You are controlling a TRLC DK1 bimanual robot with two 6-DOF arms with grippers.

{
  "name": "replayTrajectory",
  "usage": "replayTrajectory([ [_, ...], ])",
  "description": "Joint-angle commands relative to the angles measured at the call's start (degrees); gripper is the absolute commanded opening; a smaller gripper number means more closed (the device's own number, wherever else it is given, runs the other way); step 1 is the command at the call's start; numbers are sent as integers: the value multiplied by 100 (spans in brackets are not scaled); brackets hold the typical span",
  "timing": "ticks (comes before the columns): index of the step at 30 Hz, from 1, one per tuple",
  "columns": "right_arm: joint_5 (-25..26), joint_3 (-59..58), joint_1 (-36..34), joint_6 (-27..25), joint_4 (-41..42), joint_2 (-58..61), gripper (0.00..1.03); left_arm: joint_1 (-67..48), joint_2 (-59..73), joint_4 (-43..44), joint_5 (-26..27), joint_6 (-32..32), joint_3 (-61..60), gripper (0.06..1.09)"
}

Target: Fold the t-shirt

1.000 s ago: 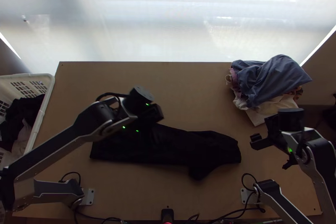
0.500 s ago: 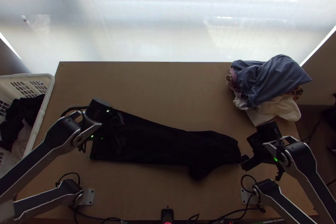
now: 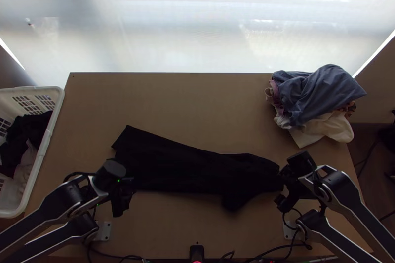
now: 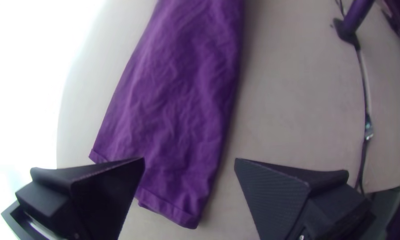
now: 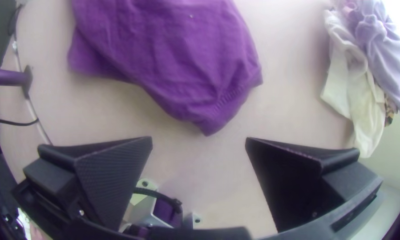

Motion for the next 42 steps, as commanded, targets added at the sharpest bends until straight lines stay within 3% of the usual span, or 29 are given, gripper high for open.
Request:
replayTrajectory([
  [1, -24, -271, 155, -230, 349, 34, 96, -330, -753, 364, -568, 458, -1011, 103],
  [9, -95, -420, 76, -300, 929, 333, 92, 724, -797, 1111, -560, 942, -1205, 103],
  [14, -305, -420, 93, -441, 1395, 834, 85, 1120, -657, 1717, -560, 1153, -1380, 103],
  [23, -1123, -324, 216, -520, 1650, 1370, 27, 1269, 11, 1964, -305, 704, -1380, 94],
  [26, -1184, -359, 216, -546, 1694, 1414, 19, 1234, 152, 1946, -190, 581, -1398, 94],
  [29, -1237, -367, 216, -670, 1694, 1432, 3, 1173, 249, 1920, -111, 520, -1407, 95],
  [37, -1237, -411, 172, -678, 1694, 1388, 3, 953, 99, 777, 135, 555, -1213, 102],
  [42, -1237, -403, 164, -661, 1685, 1256, 3, 944, 99, 1049, 135, 775, -1477, 100],
])
